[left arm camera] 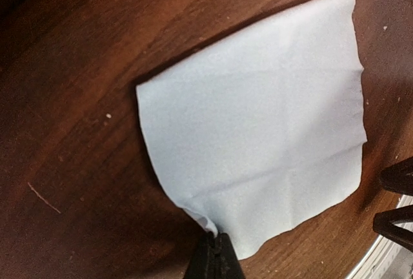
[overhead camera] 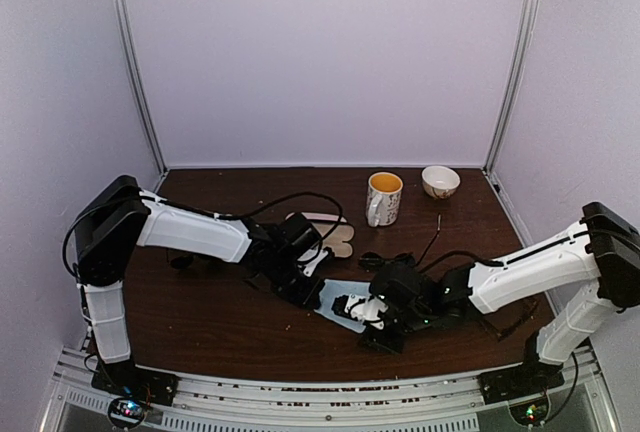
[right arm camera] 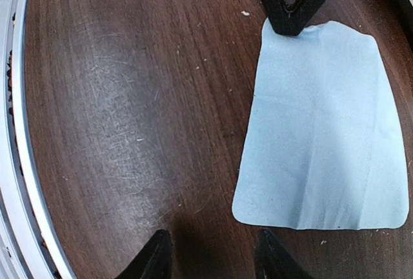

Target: Organize the sunglasses

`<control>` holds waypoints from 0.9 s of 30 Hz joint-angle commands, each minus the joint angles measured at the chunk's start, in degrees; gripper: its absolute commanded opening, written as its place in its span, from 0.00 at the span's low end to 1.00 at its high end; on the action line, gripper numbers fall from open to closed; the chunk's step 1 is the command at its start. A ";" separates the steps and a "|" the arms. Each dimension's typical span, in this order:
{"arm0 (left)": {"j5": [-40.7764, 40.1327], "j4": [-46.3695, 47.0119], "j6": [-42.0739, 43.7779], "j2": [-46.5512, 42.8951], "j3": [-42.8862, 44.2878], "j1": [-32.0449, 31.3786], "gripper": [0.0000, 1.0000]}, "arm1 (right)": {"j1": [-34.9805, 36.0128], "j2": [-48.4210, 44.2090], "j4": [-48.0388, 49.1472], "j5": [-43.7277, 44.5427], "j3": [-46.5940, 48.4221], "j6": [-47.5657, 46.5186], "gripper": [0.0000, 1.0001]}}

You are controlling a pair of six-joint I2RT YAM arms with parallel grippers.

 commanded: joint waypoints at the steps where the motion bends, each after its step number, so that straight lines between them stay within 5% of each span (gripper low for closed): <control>1: 1.22 1.88 -0.52 -1.35 -0.72 0.31 0.00 | 0.43 1.23 -0.03 1.52 1.75 -2.23 0.43; 18: 1.40 2.02 -0.79 -1.26 -0.81 0.31 0.00 | 0.40 6.11 -1.95 6.68 4.55 -3.25 0.30; 27: 1.63 2.21 -1.10 -1.26 -0.98 0.32 0.00 | 0.38 8.43 -2.12 5.21 4.25 -3.13 0.08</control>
